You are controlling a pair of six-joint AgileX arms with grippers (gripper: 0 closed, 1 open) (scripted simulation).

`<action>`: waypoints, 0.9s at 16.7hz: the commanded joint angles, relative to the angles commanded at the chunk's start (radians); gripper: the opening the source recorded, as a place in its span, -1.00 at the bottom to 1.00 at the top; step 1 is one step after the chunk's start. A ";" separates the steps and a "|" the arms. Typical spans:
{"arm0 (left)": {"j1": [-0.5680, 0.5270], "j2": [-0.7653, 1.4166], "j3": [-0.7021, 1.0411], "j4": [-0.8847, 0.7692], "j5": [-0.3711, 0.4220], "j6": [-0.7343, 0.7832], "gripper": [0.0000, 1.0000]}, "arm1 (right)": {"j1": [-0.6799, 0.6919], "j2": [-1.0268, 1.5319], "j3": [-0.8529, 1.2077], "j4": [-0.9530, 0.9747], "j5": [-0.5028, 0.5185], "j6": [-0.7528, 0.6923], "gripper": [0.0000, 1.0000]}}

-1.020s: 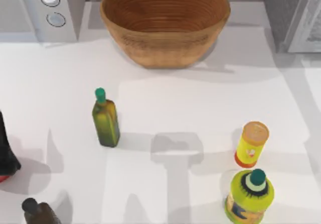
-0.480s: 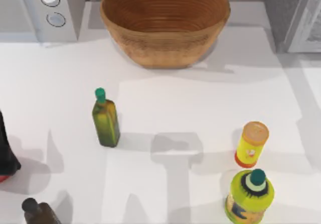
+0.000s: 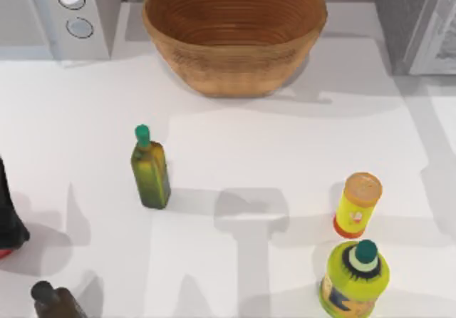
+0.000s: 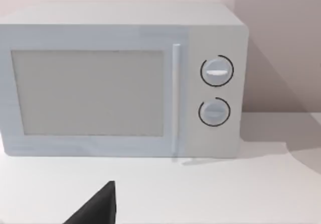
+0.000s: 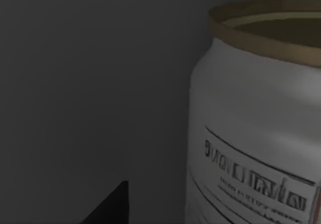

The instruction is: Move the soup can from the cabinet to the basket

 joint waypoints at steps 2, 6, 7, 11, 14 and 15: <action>0.000 0.000 0.000 0.000 0.000 0.000 1.00 | 0.000 0.000 0.000 0.000 0.000 0.000 0.25; 0.000 0.000 0.000 0.000 0.000 0.000 1.00 | 0.000 0.000 0.000 0.000 0.000 0.000 -0.36; 0.000 0.000 0.000 0.000 0.000 0.000 1.00 | 0.000 0.000 0.000 0.000 0.000 0.000 -0.51; 0.000 0.000 0.000 0.000 0.000 0.000 1.00 | 0.000 0.000 0.000 0.000 0.000 0.000 -1.00; 0.000 0.000 0.000 0.000 0.000 0.000 1.00 | 0.000 0.000 0.000 0.000 0.000 0.000 -1.00; 0.000 0.000 0.000 0.000 0.000 0.000 1.00 | 0.000 0.000 0.000 0.000 0.000 0.000 -1.00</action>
